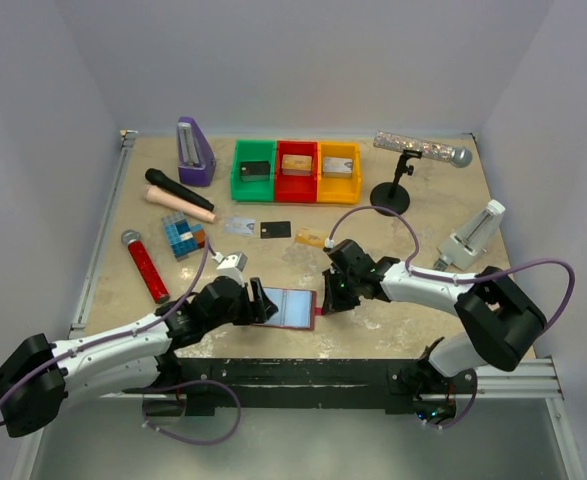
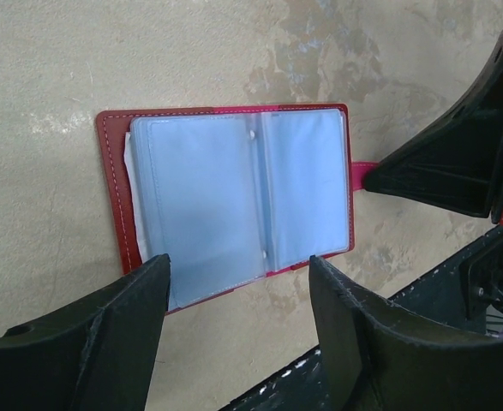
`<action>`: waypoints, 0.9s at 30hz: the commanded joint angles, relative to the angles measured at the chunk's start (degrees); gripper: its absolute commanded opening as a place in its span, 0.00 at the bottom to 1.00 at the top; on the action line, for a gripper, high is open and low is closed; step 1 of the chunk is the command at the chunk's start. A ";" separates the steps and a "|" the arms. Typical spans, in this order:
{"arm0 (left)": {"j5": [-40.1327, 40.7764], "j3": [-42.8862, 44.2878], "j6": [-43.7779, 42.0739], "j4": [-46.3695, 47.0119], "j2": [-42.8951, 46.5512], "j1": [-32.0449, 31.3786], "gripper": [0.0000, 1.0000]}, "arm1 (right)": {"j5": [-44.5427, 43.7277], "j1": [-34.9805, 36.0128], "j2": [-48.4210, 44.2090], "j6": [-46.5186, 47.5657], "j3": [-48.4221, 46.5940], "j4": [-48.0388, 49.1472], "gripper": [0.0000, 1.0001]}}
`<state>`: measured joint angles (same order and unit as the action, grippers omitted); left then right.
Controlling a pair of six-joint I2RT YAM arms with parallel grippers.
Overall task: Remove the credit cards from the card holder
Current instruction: Remove the credit card from the card holder.
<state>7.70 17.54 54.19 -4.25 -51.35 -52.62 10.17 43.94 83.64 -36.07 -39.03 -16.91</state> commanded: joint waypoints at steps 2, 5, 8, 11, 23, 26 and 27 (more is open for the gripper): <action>1.17 2.41 -0.93 1.09 -2.17 0.24 0.70 | 0.55 0.27 0.65 -0.49 0.35 2.05 0.00; 1.70 2.67 -0.76 0.47 -2.96 0.24 0.70 | 0.99 0.27 0.30 -0.40 0.44 2.05 0.00; 2.49 2.59 -0.58 -0.14 -3.23 0.24 0.70 | 1.78 0.35 -1.01 -0.40 0.79 2.67 0.00; 2.58 2.50 -0.67 0.12 -3.31 0.24 0.70 | 3.36 0.27 -3.30 -0.31 1.58 4.07 0.00; 0.91 2.67 -0.84 2.05 -5.86 0.24 0.71 | 8.98 0.88 -8.31 0.04 2.90 8.55 0.00; 0.56 2.59 -0.84 2.23 -6.13 0.24 0.71 | 9.51 0.88 -8.40 -0.31 3.34 9.61 0.00; 0.38 2.50 -0.84 2.23 -6.30 0.24 0.71 | 9.69 0.88 -8.31 -0.40 3.34 9.87 0.00</action>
<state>8.95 18.28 54.22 -4.36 -57.23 -52.56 17.63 44.36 76.40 -36.03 -36.29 -10.52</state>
